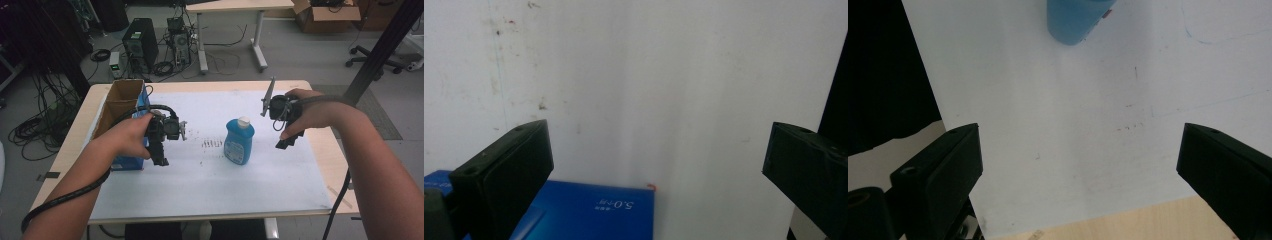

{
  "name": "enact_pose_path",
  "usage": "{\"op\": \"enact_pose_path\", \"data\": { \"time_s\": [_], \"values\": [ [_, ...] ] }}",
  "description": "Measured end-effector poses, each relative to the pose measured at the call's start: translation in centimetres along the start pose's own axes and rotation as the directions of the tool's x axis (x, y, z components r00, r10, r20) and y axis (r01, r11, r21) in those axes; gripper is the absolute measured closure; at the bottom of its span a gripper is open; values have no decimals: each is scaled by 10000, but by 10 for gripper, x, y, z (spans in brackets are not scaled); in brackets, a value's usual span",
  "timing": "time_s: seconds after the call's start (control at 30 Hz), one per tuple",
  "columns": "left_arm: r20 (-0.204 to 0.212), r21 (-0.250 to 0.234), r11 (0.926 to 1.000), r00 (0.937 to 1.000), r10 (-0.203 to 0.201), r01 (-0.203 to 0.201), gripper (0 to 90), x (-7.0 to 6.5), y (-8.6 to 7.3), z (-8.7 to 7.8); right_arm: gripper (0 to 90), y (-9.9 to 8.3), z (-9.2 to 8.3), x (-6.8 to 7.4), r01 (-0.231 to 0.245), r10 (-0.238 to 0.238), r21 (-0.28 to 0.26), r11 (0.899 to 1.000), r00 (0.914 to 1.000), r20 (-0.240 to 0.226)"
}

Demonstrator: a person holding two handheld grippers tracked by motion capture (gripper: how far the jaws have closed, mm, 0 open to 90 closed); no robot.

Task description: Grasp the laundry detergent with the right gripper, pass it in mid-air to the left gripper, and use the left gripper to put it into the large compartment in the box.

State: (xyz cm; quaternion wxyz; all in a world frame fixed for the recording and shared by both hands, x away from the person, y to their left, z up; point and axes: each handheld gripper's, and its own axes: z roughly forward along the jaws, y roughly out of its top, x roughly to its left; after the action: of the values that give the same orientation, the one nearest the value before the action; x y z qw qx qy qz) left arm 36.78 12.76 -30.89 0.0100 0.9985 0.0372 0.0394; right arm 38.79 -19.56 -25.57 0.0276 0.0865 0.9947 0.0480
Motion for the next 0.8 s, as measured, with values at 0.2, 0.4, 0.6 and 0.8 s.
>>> {"op": "enact_pose_path", "data": {
  "time_s": [0.2,0.4,0.6,0.8],
  "values": [
    [-10,-58,9998,9999,164,-164,2,-8,-1,-5,42,-5,17,8,-398,396,-430,9983,9992,-42],
    [-20,-127,9995,9996,272,-272,2,-14,-2,-9,43,-8,30,13,-547,545,-826,9951,9985,-43],
    [-24,-147,9993,9994,339,-339,2,-18,-2,-12,43,-11,41,16,-796,801,-1277,9886,9968,-13],
    [-13,-167,9990,9991,419,-419,1,-23,0,-15,41,-12,56,18,-968,998,-1880,9774,9950,62]
  ]
}}
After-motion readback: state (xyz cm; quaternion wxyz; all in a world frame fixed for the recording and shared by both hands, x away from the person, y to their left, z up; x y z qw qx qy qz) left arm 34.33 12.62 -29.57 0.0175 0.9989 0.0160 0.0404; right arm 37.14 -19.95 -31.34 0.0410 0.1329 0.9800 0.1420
